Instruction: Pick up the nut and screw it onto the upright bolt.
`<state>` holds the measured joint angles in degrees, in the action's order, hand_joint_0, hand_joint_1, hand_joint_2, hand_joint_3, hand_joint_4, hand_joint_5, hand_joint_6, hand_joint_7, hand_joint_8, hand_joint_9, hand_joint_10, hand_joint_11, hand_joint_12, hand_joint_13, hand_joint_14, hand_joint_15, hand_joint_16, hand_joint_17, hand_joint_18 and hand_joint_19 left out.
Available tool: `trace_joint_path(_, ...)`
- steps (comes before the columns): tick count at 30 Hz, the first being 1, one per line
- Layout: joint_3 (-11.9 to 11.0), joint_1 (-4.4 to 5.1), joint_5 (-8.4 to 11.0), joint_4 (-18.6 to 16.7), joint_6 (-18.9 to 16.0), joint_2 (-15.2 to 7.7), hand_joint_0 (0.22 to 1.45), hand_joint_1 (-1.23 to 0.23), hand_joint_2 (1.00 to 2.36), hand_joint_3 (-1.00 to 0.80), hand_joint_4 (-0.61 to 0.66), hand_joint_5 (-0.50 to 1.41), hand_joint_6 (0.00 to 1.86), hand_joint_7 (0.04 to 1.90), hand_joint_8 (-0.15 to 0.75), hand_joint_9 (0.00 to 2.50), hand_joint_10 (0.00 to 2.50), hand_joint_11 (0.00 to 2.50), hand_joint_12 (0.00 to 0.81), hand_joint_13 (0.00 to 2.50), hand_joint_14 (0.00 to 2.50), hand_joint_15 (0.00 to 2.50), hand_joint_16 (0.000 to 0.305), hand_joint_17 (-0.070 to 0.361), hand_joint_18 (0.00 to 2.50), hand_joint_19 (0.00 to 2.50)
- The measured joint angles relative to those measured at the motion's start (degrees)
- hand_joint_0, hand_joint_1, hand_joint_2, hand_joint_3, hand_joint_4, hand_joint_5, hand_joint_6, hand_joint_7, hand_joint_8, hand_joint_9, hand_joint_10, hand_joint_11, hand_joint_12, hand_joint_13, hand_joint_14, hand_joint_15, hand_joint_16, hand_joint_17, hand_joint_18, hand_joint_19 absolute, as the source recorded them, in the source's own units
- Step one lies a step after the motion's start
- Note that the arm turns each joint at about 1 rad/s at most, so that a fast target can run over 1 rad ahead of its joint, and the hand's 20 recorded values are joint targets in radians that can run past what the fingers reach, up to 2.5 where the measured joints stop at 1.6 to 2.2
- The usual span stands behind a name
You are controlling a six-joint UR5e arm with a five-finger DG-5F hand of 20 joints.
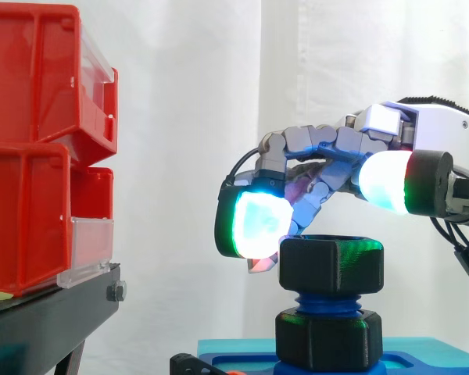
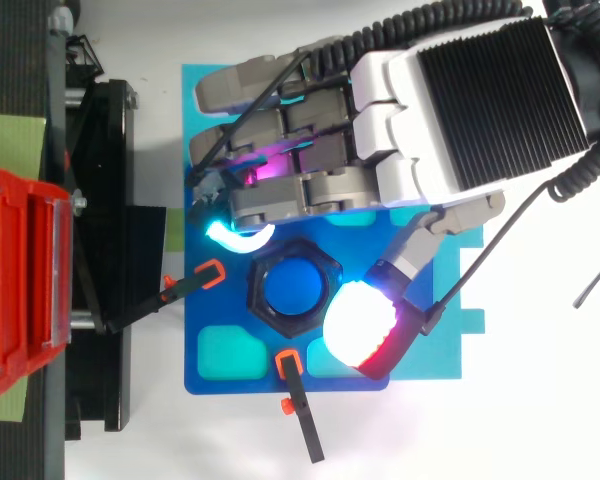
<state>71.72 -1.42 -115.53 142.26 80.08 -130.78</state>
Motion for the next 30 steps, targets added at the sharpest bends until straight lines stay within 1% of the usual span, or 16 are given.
trace_joint_path(7,0.0,-0.14,-0.13,-0.1,0.0,0.0,0.52,-0.19,1.00,-0.50,0.13,0.02,0.50,1.47,0.241,0.97,0.00,0.00,0.199,0.75,0.00,0.00,0.021,0.047,0.52,0.10)
trace_joint_path(10,0.0,-0.15,-0.13,0.0,0.0,0.0,0.53,-0.21,1.00,-0.50,0.10,0.04,0.50,1.48,0.241,1.02,0.00,0.00,0.187,0.79,0.00,0.00,0.020,0.046,0.56,0.12)
trace_joint_path(19,0.0,-0.36,-0.14,0.2,0.0,0.0,0.53,-0.22,1.00,-0.50,0.09,0.06,0.50,1.45,0.239,1.13,0.00,0.00,0.168,0.87,0.00,0.00,0.018,0.041,0.65,0.15)
trace_joint_path(25,0.0,-0.94,-0.20,0.2,0.0,0.0,0.54,-0.23,1.00,-0.50,0.08,0.06,0.56,1.32,0.231,1.26,0.00,0.00,0.151,0.93,0.00,0.00,0.017,0.038,0.71,0.18)
trace_joint_path(26,0.0,-1.06,-0.30,0.2,0.0,0.0,0.54,-0.23,1.00,-0.50,0.08,0.06,0.60,1.22,0.216,1.34,0.00,0.01,0.138,0.98,0.00,0.00,0.017,0.037,0.75,0.22)
trace_joint_path(29,0.0,-1.49,-0.80,0.2,0.0,0.0,0.54,-0.22,1.00,-0.50,0.05,0.05,0.66,1.10,0.217,1.40,0.00,0.02,0.123,1.04,0.00,0.00,0.015,0.033,0.83,0.28)
trace_joint_path(30,0.0,-1.65,-1.06,0.1,0.0,0.0,0.54,-0.22,1.00,-0.50,0.05,0.05,0.66,1.10,0.219,1.41,0.00,0.02,0.124,1.05,0.00,0.00,0.014,0.032,0.84,0.28)
